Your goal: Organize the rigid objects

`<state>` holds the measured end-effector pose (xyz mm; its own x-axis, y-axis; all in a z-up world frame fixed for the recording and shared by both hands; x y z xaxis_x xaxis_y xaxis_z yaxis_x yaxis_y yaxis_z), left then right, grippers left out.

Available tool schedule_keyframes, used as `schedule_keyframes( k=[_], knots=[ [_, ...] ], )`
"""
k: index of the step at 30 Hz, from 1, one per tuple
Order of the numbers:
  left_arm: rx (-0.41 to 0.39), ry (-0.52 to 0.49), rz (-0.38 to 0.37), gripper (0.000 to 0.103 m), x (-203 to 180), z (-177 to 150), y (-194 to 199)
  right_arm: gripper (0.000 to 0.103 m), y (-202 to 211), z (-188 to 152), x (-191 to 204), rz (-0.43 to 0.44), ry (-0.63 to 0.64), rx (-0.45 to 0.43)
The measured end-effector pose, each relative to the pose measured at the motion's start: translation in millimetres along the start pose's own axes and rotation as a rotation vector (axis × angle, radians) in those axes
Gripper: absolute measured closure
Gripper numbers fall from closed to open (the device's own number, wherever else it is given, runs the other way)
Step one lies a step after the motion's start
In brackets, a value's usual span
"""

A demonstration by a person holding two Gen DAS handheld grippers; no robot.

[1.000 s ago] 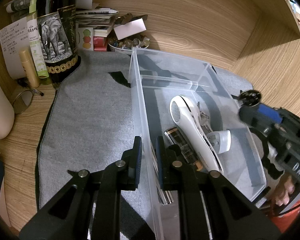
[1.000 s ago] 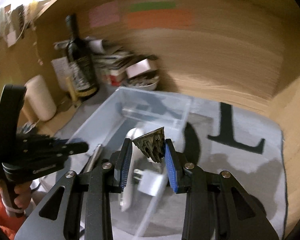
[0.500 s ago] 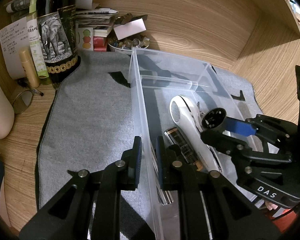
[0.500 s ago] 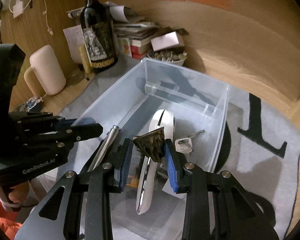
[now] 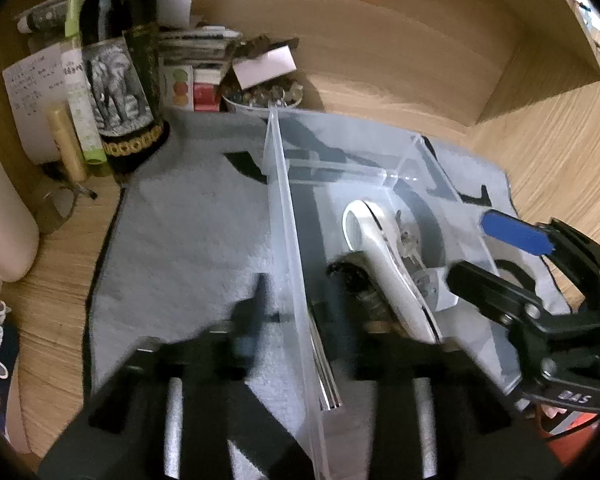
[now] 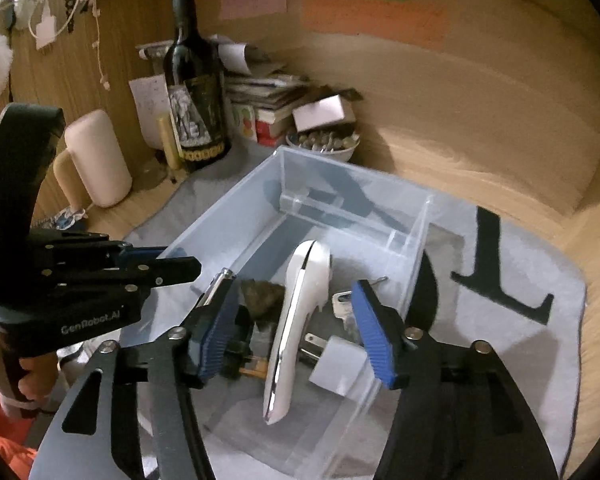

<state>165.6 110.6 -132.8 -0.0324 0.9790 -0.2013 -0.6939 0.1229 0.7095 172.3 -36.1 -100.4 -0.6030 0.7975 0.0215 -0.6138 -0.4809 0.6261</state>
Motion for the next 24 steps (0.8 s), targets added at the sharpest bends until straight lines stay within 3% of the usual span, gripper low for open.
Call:
schedule_keyframes(
  k=[1, 5, 7, 12, 17, 24],
  knots=[
    [-0.011, 0.003, -0.001, 0.044, 0.2, 1.3, 3.1, 0.034, 4.9, 0.9, -1.6, -0.005, -0.003, -0.016],
    [-0.071, -0.037, 0.037, 0.038, -6.2, 7.9, 21.3, 0.023, 27.2, 1.9, -8.0, -0.025, -0.021, -0.075],
    [-0.111, -0.051, 0.037, 0.027, -12.8, 11.0, 33.5, 0.022, 38.2, 1.8, -10.8, -0.036, -0.026, -0.099],
    [-0.215, -0.095, 0.035, 0.018, -34.7, 16.7, 63.8, 0.02, 69.8, 1.4, -21.2, -0.074, -0.05, -0.173],
    [-0.349, -0.12, 0.032, 0.006, -59.8, 18.8, 96.5, 0.0, 107.6, 0.8, -32.4, -0.145, -0.071, -0.284],
    [-0.509, -0.143, 0.05, 0.001, -87.4, 8.7, 142.3, 0.0, 149.5, -4.3, -40.3, -0.207, -0.089, -0.393]
  ],
)
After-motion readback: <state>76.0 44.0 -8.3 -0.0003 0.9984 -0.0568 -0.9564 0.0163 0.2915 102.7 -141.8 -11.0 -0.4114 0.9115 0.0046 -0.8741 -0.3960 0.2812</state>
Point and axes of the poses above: each gripper's, at about its wrist camera, not at the fingertips, and y roughly against the way its jaws point, x to its left, z to its top, the point moved 6 cm from there along -y, roughly the way its jaws point, and after that the axes turned 4 degrees about -x, right-handed, at the moved point
